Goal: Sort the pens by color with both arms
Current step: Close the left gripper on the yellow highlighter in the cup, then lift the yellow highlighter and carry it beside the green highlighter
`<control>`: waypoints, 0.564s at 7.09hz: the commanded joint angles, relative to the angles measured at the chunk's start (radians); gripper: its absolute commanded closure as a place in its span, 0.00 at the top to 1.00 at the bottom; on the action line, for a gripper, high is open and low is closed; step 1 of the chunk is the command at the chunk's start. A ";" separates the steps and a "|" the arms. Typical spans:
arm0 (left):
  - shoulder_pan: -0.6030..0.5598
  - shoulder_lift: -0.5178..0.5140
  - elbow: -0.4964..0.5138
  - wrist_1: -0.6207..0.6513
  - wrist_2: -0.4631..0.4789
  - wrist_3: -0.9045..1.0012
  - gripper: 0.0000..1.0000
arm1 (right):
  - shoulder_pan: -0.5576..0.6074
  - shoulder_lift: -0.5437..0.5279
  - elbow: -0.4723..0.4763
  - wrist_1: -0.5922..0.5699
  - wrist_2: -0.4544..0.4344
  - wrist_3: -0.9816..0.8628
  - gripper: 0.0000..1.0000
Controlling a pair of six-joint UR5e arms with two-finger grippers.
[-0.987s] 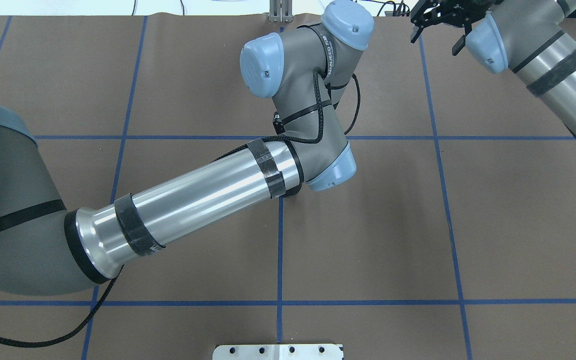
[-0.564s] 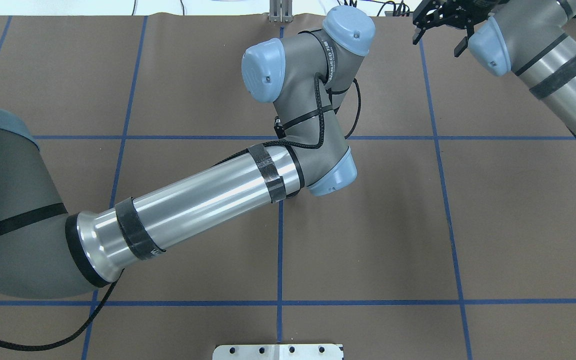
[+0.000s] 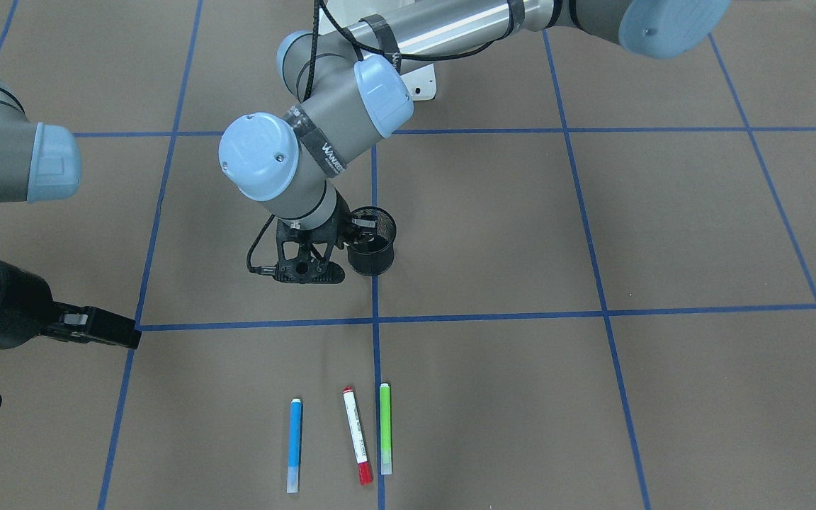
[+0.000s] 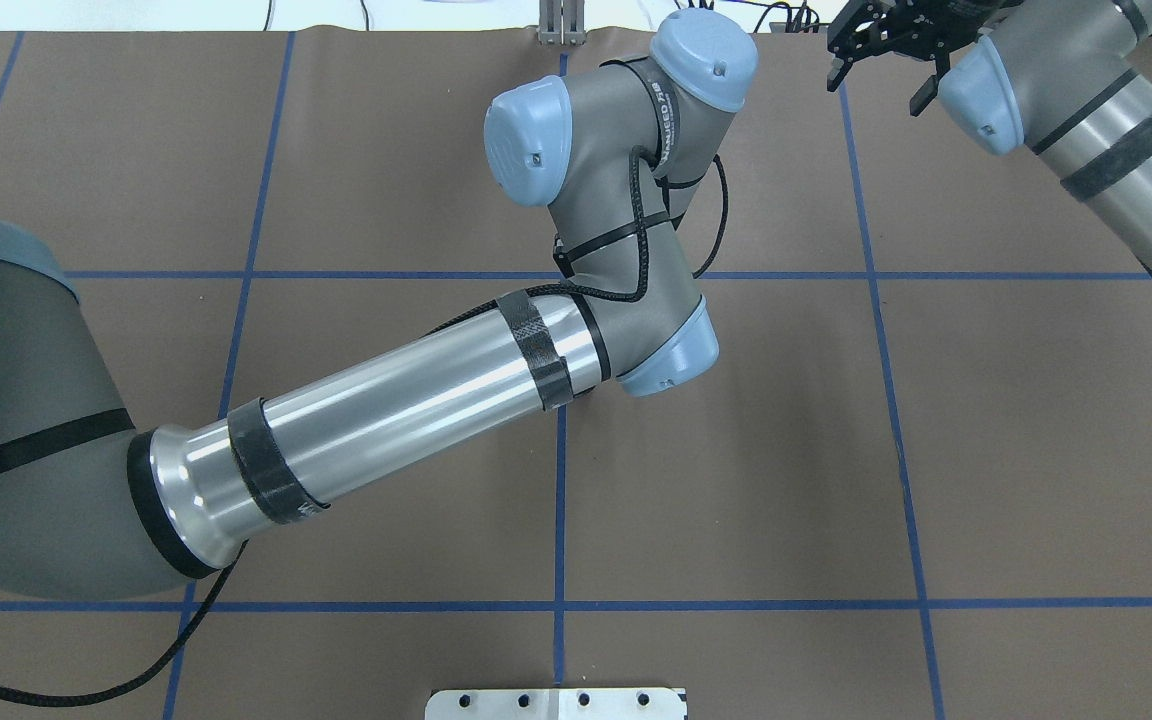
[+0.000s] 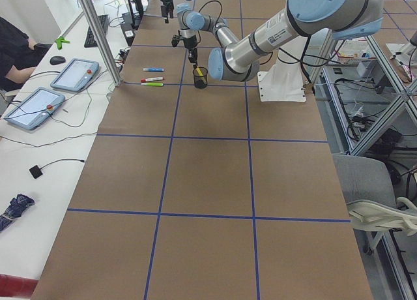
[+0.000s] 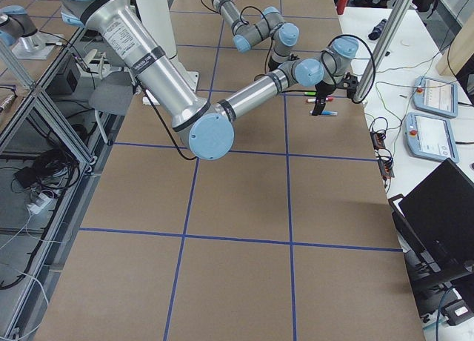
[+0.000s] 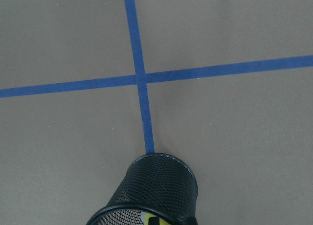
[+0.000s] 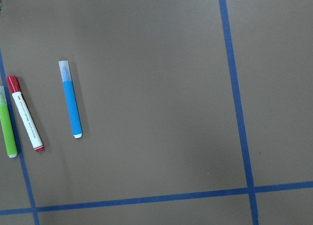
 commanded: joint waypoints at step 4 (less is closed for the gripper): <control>-0.088 0.046 -0.295 0.178 -0.002 -0.059 0.00 | 0.000 0.009 0.014 -0.002 0.004 0.001 1.00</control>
